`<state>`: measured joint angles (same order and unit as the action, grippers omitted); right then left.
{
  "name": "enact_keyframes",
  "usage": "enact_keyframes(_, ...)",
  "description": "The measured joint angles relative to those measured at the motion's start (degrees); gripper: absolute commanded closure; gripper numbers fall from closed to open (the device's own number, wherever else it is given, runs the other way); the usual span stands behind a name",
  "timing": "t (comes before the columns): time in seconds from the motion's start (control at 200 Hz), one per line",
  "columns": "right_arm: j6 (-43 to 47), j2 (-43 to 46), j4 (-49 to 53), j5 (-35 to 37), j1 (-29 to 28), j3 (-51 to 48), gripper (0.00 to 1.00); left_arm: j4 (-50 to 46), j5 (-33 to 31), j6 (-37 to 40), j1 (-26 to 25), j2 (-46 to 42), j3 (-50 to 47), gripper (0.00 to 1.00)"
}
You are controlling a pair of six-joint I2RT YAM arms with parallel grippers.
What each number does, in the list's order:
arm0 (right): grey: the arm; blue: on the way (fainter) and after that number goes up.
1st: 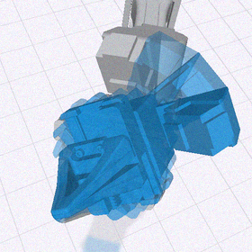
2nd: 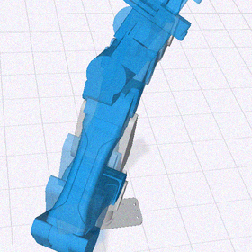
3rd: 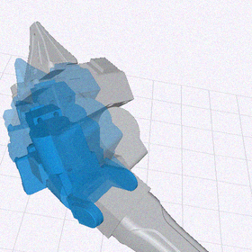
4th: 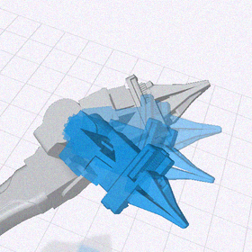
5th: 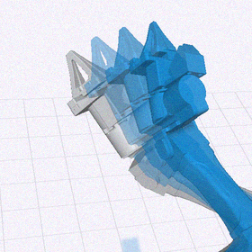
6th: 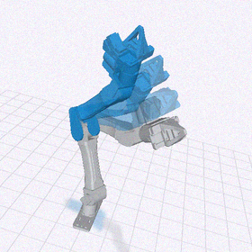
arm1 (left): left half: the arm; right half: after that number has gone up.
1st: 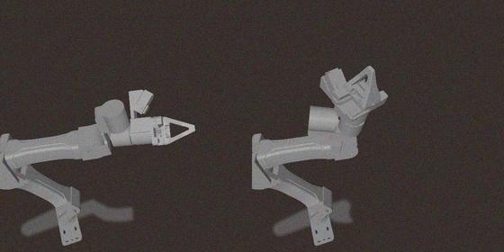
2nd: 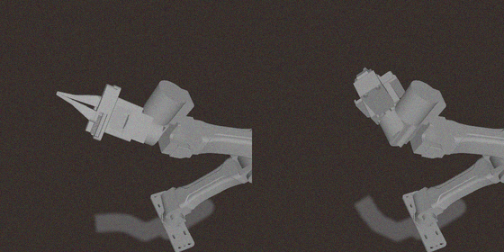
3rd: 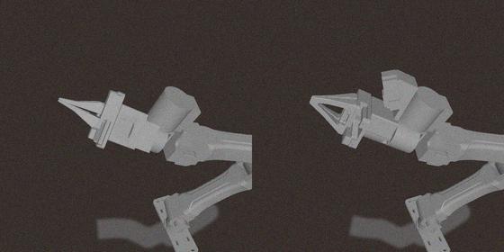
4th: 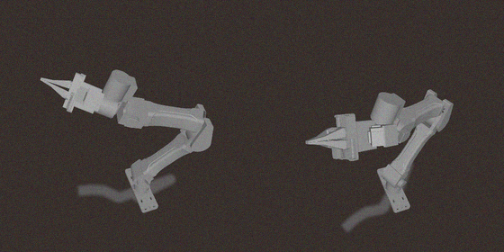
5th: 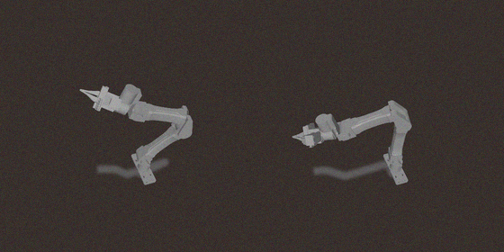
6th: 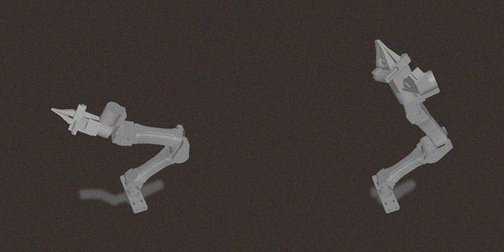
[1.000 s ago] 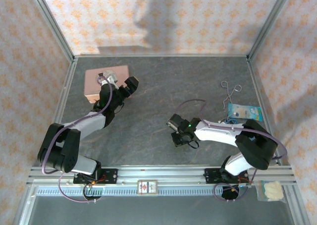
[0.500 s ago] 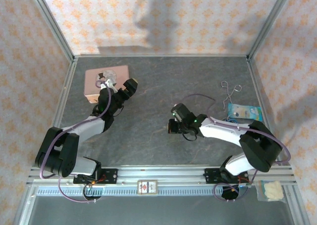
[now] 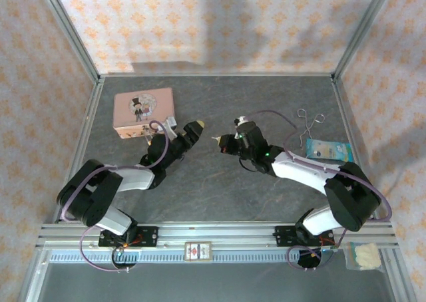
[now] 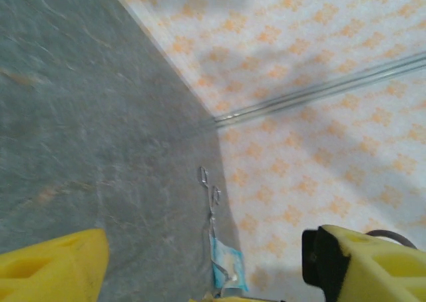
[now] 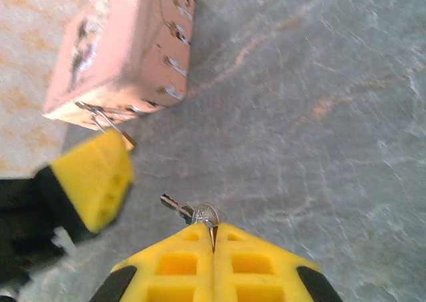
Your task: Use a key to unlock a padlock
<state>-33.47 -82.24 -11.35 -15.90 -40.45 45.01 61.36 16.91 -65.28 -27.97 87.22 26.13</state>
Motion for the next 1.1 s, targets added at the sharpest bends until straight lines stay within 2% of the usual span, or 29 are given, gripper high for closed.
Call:
enact_keyframes(0.1, -0.9, 0.2, -2.5, 0.0, 0.0, 0.0, 1.00, 5.9, -0.5, -2.3, -1.4, 3.7, 0.1, 0.31)
enact_keyframes(0.235, -1.9, 0.2, -4.9, -0.3, 0.0, 0.0, 1.00, 11.7, -0.2, -4.9, -2.1, 8.6, 1.2, 0.45)
enact_keyframes(0.455, -3.0, 0.2, -7.1, -0.7, 0.0, -0.1, 1.00, 17.5, 0.5, -6.9, -3.1, 10.7, 2.6, 0.48)
enact_keyframes(0.53, -3.2, 0.2, -7.6, -0.7, 0.0, -0.1, 1.00, 17.8, 0.5, -7.0, -3.6, 10.7, 3.1, 0.54)
enact_keyframes(0.686, -3.4, 0.2, -8.1, -1.0, 0.1, -0.1, 1.00, 18.0, 0.7, -7.2, -4.2, 10.7, 3.5, 0.70)
enact_keyframes(0.836, -3.6, 0.2, -8.5, -1.4, 0.2, -0.1, 1.00, 17.7, 0.6, -7.1, -4.3, 10.7, 3.5, 1.00)
enact_keyframes(0.891, -3.6, 0.4, -8.9, -1.6, 0.3, -0.1, 1.00, 17.0, 0.1, -6.4, -4.2, 10.7, 3.5, 1.00)
enact_keyframes(0.911, -3.5, 0.5, -9.1, -1.6, 0.4, -0.1, 0.93, 16.9, -0.2, -6.5, -4.2, 10.7, 3.5, 1.00)
enact_keyframes(0.961, -3.4, 0.7, -9.1, -2.0, 0.7, -0.1, 0.67, 16.9, -0.2, -6.4, -4.2, 10.6, 3.5, 1.00)
enact_keyframes(0.996, -2.8, 0.9, -9.0, -2.2, 0.9, -0.1, 0.56, 16.8, -0.2, -6.2, -4.2, 10.6, 3.6, 1.00)
enact_keyframes(1.046, -1.7, 1.4, -8.8, -2.7, 1.6, -0.2, 0.48, 16.2, -0.2, -5.6, -4.2, 10.5, 3.8, 1.00)
enact_keyframes(1.101, -0.2, 2.7, -8.8, -3.6, 2.8, -0.6, 0.44, 15.0, 0.0, -4.7, -3.9, 10.0, 3.9, 1.00)
